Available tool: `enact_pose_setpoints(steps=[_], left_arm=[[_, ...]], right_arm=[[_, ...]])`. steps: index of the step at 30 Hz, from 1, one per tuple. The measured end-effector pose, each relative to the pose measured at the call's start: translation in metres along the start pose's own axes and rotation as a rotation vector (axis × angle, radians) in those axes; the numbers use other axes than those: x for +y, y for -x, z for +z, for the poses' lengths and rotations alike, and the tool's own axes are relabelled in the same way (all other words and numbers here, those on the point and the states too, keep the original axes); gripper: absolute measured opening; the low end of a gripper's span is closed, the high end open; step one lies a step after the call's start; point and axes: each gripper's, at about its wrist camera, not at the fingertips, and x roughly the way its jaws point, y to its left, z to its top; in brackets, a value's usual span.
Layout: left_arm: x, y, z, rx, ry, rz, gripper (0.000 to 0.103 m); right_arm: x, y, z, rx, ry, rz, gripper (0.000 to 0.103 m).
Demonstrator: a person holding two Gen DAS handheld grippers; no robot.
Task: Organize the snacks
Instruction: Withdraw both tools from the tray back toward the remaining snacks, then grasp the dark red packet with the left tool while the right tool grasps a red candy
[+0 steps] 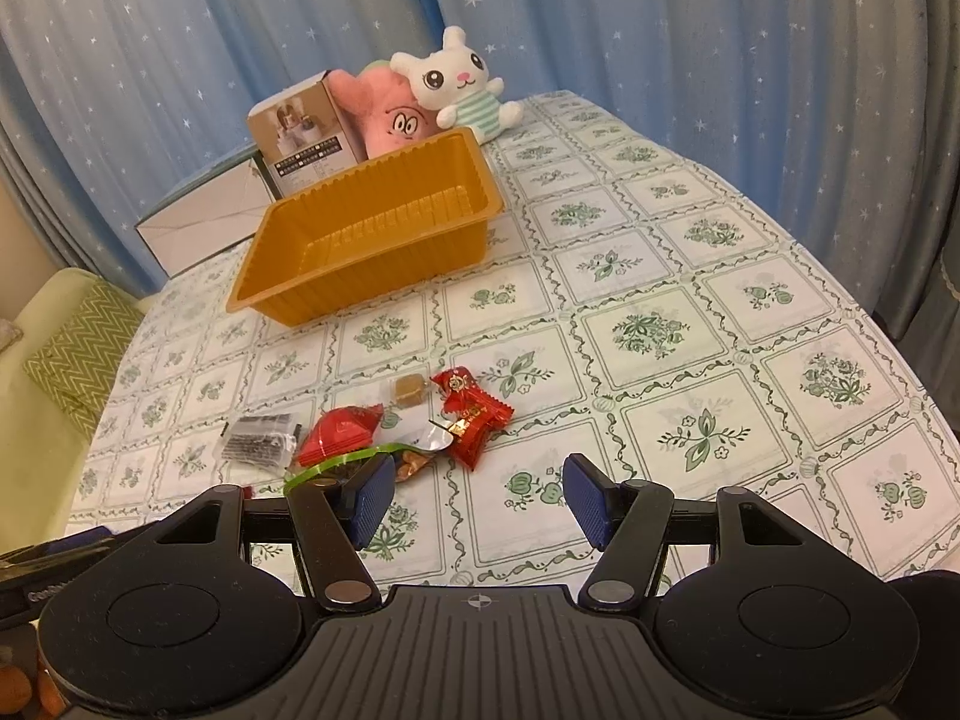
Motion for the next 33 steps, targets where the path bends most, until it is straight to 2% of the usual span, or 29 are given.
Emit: enact_pose_setpoints(steps=[6,11,15,21,24,27,29,31,33], left_arm=[[0.007,-0.033,0.007,0.049,-0.070,-0.041,0.070],[0.006,-0.062,0.010,0.128,-0.221,-0.072,0.066],[0.006,-0.077,0.007,0.153,-0.335,-0.050,0.060],[0.012,-0.085,0.013,0.127,-0.356,-0.109,0.056],[0.014,-0.088,0.018,0.133,-0.341,-0.152,0.045],[0.012,-0.088,0.020,0.141,-0.346,-0.162,0.038],[0.010,-0.086,0.020,0.147,-0.331,-0.163,0.028],[0.007,-0.085,0.019,0.153,-0.308,-0.155,0.023],[0.004,-0.082,0.016,0.155,-0.281,-0.152,0.023]], right_arm=[[-0.001,-0.014,-0.001,0.021,-0.008,-0.001,0.062],[-0.004,-0.026,-0.001,0.039,-0.021,-0.006,0.062],[-0.005,-0.035,-0.001,0.052,-0.028,-0.011,0.062],[-0.007,-0.048,-0.003,0.070,-0.038,-0.019,0.062],[-0.008,-0.054,-0.004,0.078,-0.041,-0.020,0.062],[-0.010,-0.059,-0.004,0.083,-0.048,-0.019,0.062],[-0.011,-0.062,-0.003,0.083,-0.052,-0.022,0.062],[-0.012,-0.066,-0.002,0.082,-0.057,-0.023,0.062],[-0.012,-0.069,0.000,0.080,-0.055,-0.021,0.062]])
